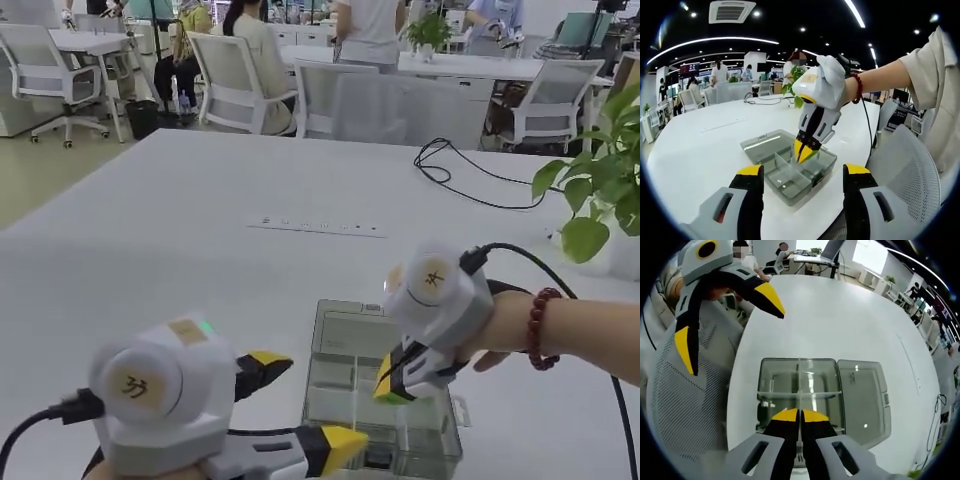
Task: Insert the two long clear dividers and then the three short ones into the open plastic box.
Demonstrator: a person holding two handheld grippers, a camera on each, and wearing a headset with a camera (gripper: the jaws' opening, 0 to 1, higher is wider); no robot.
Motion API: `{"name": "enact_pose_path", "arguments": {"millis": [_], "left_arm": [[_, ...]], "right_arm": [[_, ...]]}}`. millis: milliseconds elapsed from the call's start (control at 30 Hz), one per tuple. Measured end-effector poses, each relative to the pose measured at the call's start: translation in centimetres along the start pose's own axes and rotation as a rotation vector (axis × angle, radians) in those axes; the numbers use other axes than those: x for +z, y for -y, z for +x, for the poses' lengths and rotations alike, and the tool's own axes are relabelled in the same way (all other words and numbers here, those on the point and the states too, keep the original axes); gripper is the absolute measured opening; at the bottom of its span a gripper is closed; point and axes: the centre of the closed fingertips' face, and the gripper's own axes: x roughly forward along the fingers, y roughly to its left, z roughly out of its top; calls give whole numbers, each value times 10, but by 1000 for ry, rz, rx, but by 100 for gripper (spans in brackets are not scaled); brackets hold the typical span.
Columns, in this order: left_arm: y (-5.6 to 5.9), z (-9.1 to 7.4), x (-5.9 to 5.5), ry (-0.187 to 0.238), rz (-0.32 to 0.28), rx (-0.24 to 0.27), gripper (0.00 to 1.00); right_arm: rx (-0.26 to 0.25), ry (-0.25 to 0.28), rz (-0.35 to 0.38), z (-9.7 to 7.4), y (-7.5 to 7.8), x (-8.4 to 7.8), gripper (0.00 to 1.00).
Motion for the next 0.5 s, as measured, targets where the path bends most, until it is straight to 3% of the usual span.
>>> {"name": "enact_pose_path", "arguments": {"millis": [500], "left_arm": [[-2, 2, 1, 1, 3, 4, 64]], "right_arm": [[24, -72, -32, 14, -1, -9, 2]]}}
